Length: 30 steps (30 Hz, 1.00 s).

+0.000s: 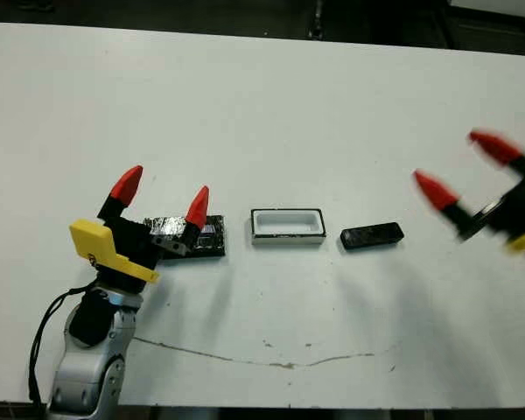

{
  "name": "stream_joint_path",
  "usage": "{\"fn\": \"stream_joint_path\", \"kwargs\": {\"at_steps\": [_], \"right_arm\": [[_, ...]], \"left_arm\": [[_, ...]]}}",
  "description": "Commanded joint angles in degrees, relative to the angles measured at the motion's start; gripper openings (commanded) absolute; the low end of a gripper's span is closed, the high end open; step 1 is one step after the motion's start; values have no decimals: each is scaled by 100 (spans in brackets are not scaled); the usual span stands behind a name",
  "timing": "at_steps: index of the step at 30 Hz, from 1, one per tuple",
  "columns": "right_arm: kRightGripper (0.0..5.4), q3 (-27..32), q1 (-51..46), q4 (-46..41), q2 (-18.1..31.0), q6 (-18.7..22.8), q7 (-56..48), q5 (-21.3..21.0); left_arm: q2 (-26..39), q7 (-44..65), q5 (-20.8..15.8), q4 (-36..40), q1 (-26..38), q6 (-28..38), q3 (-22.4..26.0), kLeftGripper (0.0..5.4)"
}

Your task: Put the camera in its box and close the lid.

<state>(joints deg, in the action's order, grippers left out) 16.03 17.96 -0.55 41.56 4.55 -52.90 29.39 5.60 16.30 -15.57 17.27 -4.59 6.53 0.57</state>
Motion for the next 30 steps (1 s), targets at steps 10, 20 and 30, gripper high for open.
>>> {"fn": "stream_joint_path", "kwargs": {"at_steps": [10,20,30], "right_arm": [[538,-1947,2731,2119,549,-372,-3406,-1097],[538,-2912,2823,1895,471,-591,-3602,-2200],[538,-3302,2751,1920,229,-95,-3546,-2497]], "left_arm": [[-28,-31,5,-14,-51,-85,20,540],[-13,-57,23,33,1,-191,23,540],[-30,-43,1,44,1,-205,9,540]]}}
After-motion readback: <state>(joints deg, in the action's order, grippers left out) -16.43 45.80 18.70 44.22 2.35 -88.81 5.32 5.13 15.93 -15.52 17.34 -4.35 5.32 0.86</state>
